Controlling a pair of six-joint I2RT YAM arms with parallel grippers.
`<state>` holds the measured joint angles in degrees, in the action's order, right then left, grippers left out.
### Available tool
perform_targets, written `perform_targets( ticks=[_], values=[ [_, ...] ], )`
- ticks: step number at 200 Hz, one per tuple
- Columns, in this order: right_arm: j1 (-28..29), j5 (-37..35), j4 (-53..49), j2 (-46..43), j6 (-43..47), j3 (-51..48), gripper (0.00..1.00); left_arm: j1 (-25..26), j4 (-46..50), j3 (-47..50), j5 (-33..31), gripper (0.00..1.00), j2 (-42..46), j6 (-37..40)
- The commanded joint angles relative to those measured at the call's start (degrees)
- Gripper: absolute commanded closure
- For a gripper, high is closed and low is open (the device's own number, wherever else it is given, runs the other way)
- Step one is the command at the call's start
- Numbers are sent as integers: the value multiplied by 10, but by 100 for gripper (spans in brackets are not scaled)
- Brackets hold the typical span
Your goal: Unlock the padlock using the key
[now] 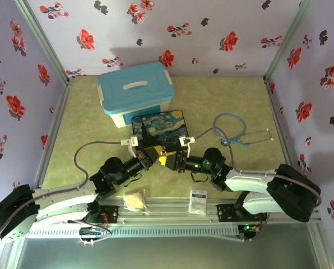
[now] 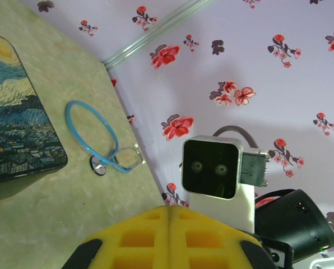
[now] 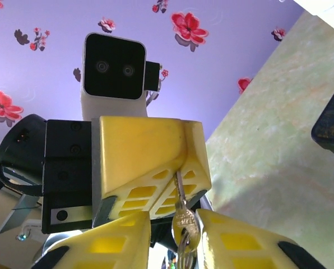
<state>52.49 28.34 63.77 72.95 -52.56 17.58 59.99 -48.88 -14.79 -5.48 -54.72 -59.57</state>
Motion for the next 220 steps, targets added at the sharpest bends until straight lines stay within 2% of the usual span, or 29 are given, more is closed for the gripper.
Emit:
perform_targets(
  ticks=[1,53,104,163,199,220],
  values=[
    [-2,-3,88,14,-20,-2,74,-5,-42,-7,7,100,0,10],
    [-10,-18,75,-7,-16,-21,75,-7,-51,6,-6,100,0,4],
    [-14,-17,33,-37,-1,-21,83,-9,-70,18,-18,100,-1,3],
    [-15,-19,82,-1,-16,-14,83,-10,-86,21,-17,100,-14,-6],
    [-15,-14,101,16,-28,-7,77,-10,-108,29,-17,100,-29,-14],
    [-15,-10,109,24,-31,-4,82,-10,-111,29,-17,100,-30,-14]
  ],
)
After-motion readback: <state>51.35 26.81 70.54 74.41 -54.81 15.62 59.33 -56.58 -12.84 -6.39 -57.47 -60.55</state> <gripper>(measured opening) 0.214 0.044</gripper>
